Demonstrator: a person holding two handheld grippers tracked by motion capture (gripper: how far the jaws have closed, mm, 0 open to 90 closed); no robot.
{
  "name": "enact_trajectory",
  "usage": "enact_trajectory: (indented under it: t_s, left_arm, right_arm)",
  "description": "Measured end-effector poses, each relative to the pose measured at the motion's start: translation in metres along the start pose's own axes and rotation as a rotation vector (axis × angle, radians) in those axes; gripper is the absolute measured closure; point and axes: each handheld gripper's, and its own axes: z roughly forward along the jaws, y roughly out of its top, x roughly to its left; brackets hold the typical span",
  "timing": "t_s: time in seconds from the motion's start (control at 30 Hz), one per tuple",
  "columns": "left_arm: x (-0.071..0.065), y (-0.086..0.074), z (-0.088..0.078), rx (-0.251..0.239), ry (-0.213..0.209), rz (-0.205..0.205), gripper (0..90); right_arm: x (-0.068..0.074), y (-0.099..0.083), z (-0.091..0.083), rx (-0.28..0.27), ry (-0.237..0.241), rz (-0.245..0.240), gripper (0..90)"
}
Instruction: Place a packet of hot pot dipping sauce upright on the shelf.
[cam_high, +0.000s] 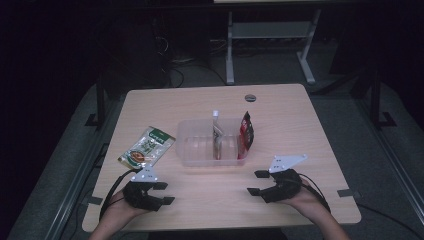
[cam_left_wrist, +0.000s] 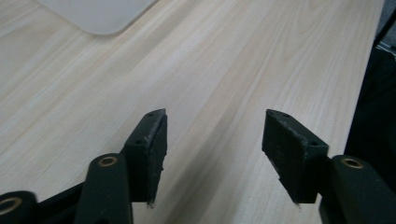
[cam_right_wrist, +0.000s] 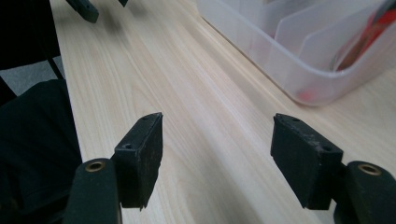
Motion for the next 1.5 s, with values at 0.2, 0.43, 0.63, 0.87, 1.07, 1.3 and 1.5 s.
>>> enact_trajectory:
  t_s: [0.2,0.43,0.63,0.87,1.07,1.3,1.5]
  left_arm:
    - [0.007,0.001,-0.006,0.012,0.046,-0.011,45.7]
    - [0.026,0.006,-0.018,-0.003,0.113,-0.044,45.0]
    - [0.044,0.011,-0.026,-0.014,0.178,-0.079,44.8]
    - [0.072,0.019,-0.034,-0.027,0.240,-0.119,62.5]
    - [0.100,0.023,-0.035,-0.024,0.295,-0.185,88.4]
    - [0.126,0.024,-0.029,-0.009,0.348,-0.226,89.8]
    - [0.144,0.022,-0.017,0.021,0.393,-0.238,89.8]
  right_arm:
    - [0.000,-0.011,0.003,0.014,-0.014,0.014,30.6]
    - [0.004,-0.011,0.013,0.048,-0.009,-0.007,30.2]
    - [0.005,-0.011,0.013,0.047,-0.015,-0.004,30.2]
    - [0.004,-0.012,0.013,0.052,-0.022,0.002,30.3]
    - [0.003,-0.012,0.012,0.053,-0.024,0.000,30.5]
    - [0.002,-0.013,0.013,0.058,-0.024,-0.006,31.0]
    - [0.003,-0.014,0.014,0.066,-0.027,-0.006,31.3]
